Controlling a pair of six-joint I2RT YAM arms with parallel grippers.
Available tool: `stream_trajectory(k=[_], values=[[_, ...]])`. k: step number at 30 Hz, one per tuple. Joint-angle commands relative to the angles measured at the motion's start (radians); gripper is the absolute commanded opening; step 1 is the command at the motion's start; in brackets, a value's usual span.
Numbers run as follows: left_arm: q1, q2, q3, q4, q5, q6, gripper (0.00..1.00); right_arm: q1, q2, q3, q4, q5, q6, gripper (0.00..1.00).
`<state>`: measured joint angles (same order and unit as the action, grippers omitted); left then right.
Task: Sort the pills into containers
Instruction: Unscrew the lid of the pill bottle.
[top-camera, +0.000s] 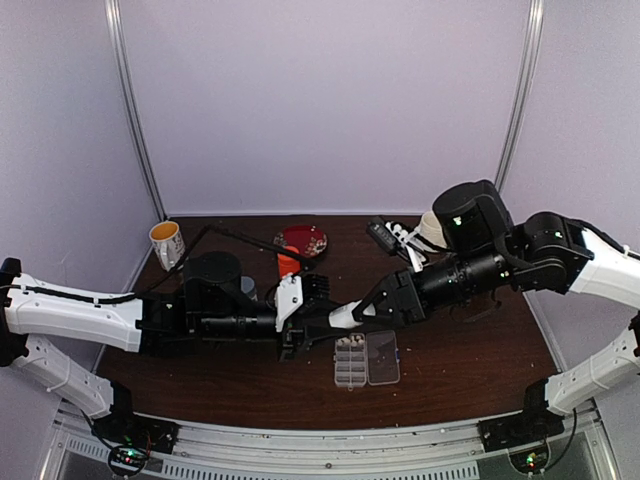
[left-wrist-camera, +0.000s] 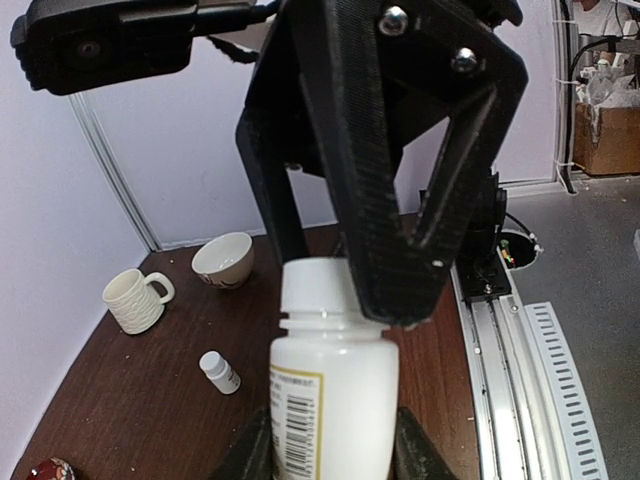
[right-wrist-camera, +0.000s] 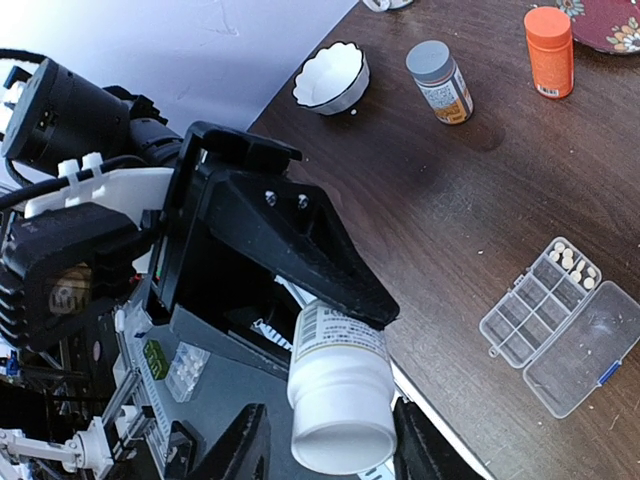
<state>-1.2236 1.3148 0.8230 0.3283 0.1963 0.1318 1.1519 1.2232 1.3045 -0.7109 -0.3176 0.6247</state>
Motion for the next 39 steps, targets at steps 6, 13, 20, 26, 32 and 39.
stream_trajectory(k=[6,13,20,26,32,39], values=[[0.005,-0.003,0.024,0.038,0.000,0.006,0.16,0.006,-0.001,0.033,-0.014,0.008,-0.014,0.32],[0.005,-0.005,0.023,0.038,-0.001,0.006,0.16,0.006,0.000,0.033,-0.013,-0.002,-0.032,0.16],[0.005,-0.005,0.028,0.058,0.012,-0.002,0.16,0.007,0.007,0.016,0.042,-0.101,-0.512,0.11],[0.004,0.000,0.023,0.070,0.013,-0.022,0.16,0.005,0.031,0.032,-0.133,-0.278,-1.619,0.00],[0.005,-0.031,-0.011,0.122,0.015,-0.067,0.16,0.000,0.038,-0.018,-0.025,-0.152,-2.056,0.00],[0.005,-0.030,-0.036,0.134,0.024,-0.116,0.16,-0.015,-0.002,-0.063,0.133,-0.027,-2.167,0.00]])
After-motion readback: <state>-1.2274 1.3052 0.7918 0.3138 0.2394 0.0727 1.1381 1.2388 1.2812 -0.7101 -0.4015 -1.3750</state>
